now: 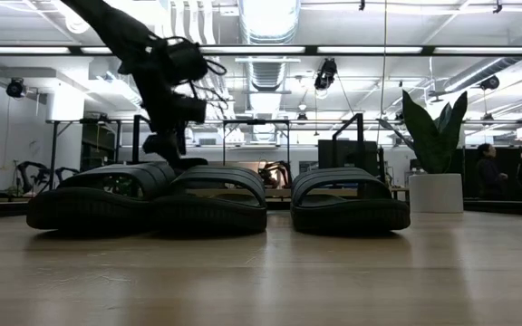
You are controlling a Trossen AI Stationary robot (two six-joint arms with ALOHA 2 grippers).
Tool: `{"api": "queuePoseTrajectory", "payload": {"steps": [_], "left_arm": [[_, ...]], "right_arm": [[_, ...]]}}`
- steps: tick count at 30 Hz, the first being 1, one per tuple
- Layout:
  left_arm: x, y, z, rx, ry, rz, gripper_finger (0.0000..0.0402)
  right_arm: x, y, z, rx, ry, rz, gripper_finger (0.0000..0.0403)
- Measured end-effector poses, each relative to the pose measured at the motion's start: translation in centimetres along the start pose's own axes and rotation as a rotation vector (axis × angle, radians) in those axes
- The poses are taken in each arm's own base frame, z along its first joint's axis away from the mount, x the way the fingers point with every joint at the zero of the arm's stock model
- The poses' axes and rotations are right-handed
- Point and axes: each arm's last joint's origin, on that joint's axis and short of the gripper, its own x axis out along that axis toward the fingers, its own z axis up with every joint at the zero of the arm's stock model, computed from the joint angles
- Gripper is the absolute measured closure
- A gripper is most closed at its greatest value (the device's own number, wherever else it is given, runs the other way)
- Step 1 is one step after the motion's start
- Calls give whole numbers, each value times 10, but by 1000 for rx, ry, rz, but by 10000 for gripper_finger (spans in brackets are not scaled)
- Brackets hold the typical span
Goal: Pick and place slides into the shelf
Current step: Put the right black slide on the shelf
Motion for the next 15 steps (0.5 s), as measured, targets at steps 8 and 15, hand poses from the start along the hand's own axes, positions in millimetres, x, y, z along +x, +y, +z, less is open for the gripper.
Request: {"api": "queuePoseTrajectory", "payload": {"steps": [8,15], "left_arm": [[-33,14,-1,-45,-203,-71,154],[-61,27,-2,-161,-328,-74,155]], "right_arm": [[0,1,-2,-14,9,5,349],[0,1,-1,4,9,6,349]]}}
